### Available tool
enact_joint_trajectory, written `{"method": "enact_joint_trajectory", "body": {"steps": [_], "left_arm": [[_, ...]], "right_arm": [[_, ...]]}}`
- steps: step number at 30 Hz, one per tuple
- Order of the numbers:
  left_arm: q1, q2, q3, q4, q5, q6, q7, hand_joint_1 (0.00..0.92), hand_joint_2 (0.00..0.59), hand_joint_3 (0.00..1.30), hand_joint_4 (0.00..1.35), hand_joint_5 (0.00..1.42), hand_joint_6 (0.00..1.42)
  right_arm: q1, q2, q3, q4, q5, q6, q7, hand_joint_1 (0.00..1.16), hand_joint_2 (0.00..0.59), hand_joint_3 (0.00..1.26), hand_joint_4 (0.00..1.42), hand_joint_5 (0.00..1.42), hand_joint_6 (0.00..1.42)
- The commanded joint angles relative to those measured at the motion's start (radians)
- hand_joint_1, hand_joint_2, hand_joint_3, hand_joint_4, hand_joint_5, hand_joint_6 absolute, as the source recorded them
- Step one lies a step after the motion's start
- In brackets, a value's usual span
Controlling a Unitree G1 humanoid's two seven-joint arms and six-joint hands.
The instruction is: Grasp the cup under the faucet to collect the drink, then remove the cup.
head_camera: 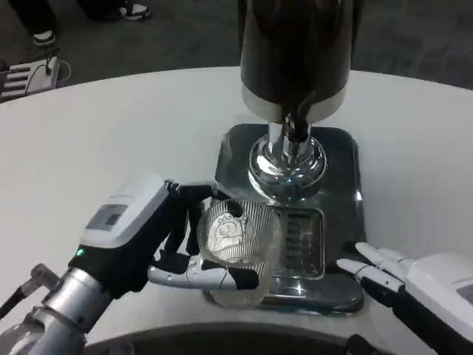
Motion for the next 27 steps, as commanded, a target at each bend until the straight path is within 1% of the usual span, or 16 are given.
{"method": "enact_joint_trajectory", "body": {"steps": [1, 8, 14, 16, 19, 23, 27], "left_arm": [[-0.110, -0.005, -0.030, 0.107, 0.041, -0.015, 0.083, 0.455, 0.000, 0.97, 1.09, 1.25, 1.42], [-0.252, -0.010, -0.095, 0.281, 0.099, -0.021, 0.183, 0.455, 0.000, 0.97, 1.09, 1.25, 1.42], [-0.348, -0.035, -0.163, 0.414, 0.143, -0.005, 0.255, 0.455, 0.000, 0.97, 1.09, 1.25, 1.42], [-0.368, -0.045, -0.179, 0.442, 0.152, -0.001, 0.273, 0.455, 0.000, 0.97, 1.09, 1.25, 1.42], [-0.400, -0.071, -0.209, 0.479, 0.162, 0.011, 0.294, 0.455, 0.000, 0.97, 1.09, 1.25, 1.42], [-0.423, -0.091, -0.240, 0.500, 0.167, 0.017, 0.314, 0.455, 0.000, 0.97, 1.09, 1.25, 1.42], [-0.435, -0.099, -0.262, 0.497, 0.172, 0.030, 0.320, 0.450, 0.001, 0.96, 1.09, 1.24, 1.42]], "right_arm": [[0.035, 0.008, -0.034, -0.025, 0.022, -0.012, -0.006, 0.50, 0.511, 0.13, 0.01, 0.06, 0.26], [0.072, 0.009, -0.061, -0.041, 0.042, -0.021, -0.005, 0.49, 0.511, 0.13, 0.01, 0.06, 0.26], [0.096, 0.012, -0.084, -0.054, 0.058, -0.027, -0.004, 0.49, 0.511, 0.14, 0.01, 0.06, 0.27], [0.107, 0.013, -0.095, -0.058, 0.066, -0.031, -0.004, 0.49, 0.511, 0.14, 0.01, 0.06, 0.27], [0.123, 0.012, -0.115, -0.063, 0.080, -0.038, -0.004, 0.49, 0.511, 0.14, 0.01, 0.06, 0.28], [0.142, 0.010, -0.141, -0.061, 0.099, -0.051, -0.005, 0.49, 0.511, 0.14, 0.01, 0.06, 0.28], [0.163, 0.012, -0.164, -0.058, 0.116, -0.066, -0.007, 0.49, 0.511, 0.14, 0.01, 0.06, 0.29]]}}
